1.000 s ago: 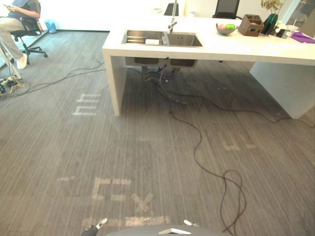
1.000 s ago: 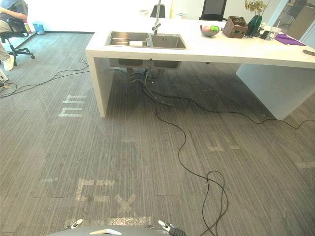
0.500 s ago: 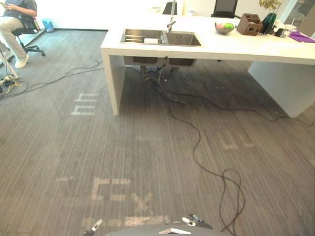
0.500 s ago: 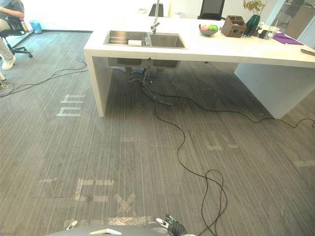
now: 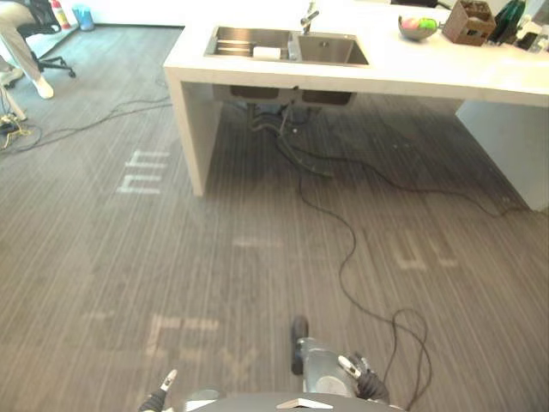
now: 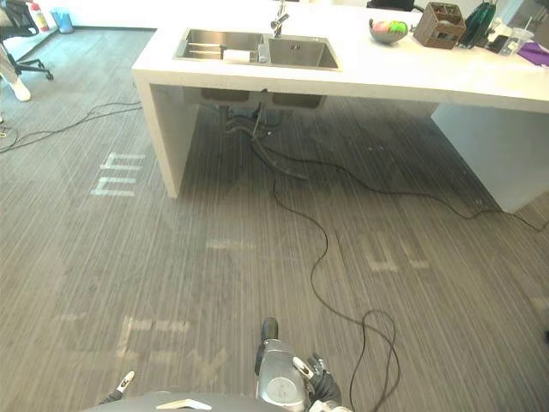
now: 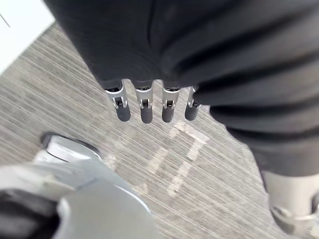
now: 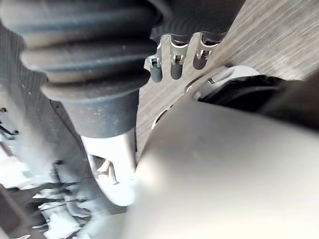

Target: Walk over to the sink, pick up the cup, carry it to the dishwasher, place the cup inside the dishwasher, then close the dishwasher door

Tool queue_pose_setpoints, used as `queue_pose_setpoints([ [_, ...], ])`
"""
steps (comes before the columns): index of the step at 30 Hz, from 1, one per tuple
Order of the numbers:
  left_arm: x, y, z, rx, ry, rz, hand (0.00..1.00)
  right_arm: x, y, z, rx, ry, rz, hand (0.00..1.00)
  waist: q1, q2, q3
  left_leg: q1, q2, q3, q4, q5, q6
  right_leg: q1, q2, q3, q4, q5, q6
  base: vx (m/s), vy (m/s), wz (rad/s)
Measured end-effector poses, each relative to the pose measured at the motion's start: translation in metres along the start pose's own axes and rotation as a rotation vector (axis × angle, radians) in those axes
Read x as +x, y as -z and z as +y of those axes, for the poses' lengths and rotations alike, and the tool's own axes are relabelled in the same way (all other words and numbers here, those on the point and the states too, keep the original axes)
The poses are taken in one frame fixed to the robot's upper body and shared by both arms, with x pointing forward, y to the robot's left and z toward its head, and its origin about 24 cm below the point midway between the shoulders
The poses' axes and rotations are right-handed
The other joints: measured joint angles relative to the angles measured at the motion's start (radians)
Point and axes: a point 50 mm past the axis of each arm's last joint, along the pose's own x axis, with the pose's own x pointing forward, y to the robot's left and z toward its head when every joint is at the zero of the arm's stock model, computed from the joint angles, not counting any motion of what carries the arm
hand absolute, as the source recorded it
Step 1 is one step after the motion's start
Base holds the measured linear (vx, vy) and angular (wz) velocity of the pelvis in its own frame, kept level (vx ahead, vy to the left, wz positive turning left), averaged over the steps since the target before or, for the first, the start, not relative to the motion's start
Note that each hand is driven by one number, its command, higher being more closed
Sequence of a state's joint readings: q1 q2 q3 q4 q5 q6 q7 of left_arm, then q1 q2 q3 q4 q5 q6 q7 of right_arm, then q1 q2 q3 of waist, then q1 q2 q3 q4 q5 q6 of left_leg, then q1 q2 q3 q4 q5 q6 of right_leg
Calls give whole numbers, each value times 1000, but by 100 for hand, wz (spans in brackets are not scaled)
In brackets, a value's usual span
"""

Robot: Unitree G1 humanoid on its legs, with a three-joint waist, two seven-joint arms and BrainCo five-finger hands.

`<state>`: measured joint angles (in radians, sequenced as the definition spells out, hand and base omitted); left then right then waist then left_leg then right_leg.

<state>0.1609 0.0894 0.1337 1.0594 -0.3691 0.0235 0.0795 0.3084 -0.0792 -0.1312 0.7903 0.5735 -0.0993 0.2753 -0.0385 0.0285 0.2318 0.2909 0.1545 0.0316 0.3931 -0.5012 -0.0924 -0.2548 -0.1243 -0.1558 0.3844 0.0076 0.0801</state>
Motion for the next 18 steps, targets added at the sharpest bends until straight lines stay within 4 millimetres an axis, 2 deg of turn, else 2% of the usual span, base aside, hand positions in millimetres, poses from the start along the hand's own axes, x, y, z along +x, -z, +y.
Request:
queue_pose_setpoints([
  [1,-1,3,-3,21,4,5,0,-1,-4,-2,3,-2,-10,0,-1,13,-20,29,19,-8,-13,-10,8,-39,18,2,117,-39,-31,487,-371,27],
  [2,-1,7,-5,31,7,13,0,-1,-8,-5,-6,1,-13,0,4,28,-35,35,34,-9,4,8,20,-56,28,-7,186,-98,-41,467,-358,9],
  [4,-2,10,-8,18,2,22,0,-1,-10,-9,-13,9,-4,0,-4,46,-48,-12,53,-29,99,59,71,-61,34,-26,228,-159,-58,400,-338,4],
  [5,-3,13,-10,-1,-6,35,0,-2,-12,-11,-11,17,-9,0,-14,57,-68,-63,72,-49,195,130,67,-44,50,-41,221,-189,-71,435,-352,11],
  [6,-5,22,-6,-26,-24,64,0,-2,-14,-13,-11,26,-15,0,-22,72,-81,-111,95,-78,297,228,53,-4,80,-58,190,-207,-83,451,-335,10],
  [7,-5,23,-7,-37,-27,69,0,-2,-15,-14,-15,27,-15,0,-22,80,-86,-134,110,-84,352,294,29,23,95,-63,168,-217,-90,459,-265,9],
  [8,-6,25,-7,-48,-31,69,0,-2,-16,-16,-36,30,-9,0,-21,88,-91,-192,146,-82,484,402,4,92,124,-69,111,-229,-104,475,-230,13],
  [9,-6,24,-6,-54,-35,53,0,-1,-17,-15,-54,28,8,0,-18,88,-90,-268,179,-45,641,376,24,176,151,-76,39,-228,-110,473,-215,16],
  [10,-7,22,-4,-54,-39,39,0,-1,-15,-14,-68,25,23,0,-14,79,-88,-301,182,-26,694,352,22,219,159,-76,1,-224,-115,461,-187,15],
  [11,-6,17,-1,-32,-45,12,0,1,-9,-13,-90,20,60,0,0,58,-88,-361,163,6,719,301,17,299,163,-77,-78,-212,-120,423,-150,5],
  [12,-5,12,-2,-7,-40,-6,0,4,-6,-12,-116,17,95,0,16,42,-86,-420,126,49,666,242,24,358,162,-76,-141,-183,-116,408,-123,-3],
  [13,-5,10,-3,6,-34,-14,0,4,-6,-13,-134,16,114,0,27,39,-84,-448,111,78,613,217,26,381,160,-76,-167,-178,-115,394,-64,-17],
  [14,-5,6,-6,34,-20,-28,0,5,-5,-14,-145,19,131,0,44,36,-80,-493,79,131,480,191,30,418,156,-69,-202,-175,-113,504,39,-27],
  [15,-5,4,-6,37,-21,-41,0,9,-8,-8,-144,6,128,0,54,28,-58,-518,41,180,313,198,36,454,144,-54,-220,-175,-112,497,82,-33],
  [16,-5,2,-6,46,-25,-51,0,12,-10,-3,-144,-9,123,0,60,21,-44,-521,14,191,213,224,35,469,132,-44,-227,-178,-107,447,143,-56],
  [17,-6,-3,-7,63,-43,-84,0,17,-11,5,-143,-30,121,0,71,16,-36,-519,-30,177,-27,314,18,484,116,-12,-250,-191,-89,279,171,-73],
  [18,-8,0,-9,87,-67,-109,0,22,-19,11,-140,-49,98,0,78,39,-24,-527,-22,138,-143,358,6,522,131,16,-276,-216,-80,278,203,-72],
])
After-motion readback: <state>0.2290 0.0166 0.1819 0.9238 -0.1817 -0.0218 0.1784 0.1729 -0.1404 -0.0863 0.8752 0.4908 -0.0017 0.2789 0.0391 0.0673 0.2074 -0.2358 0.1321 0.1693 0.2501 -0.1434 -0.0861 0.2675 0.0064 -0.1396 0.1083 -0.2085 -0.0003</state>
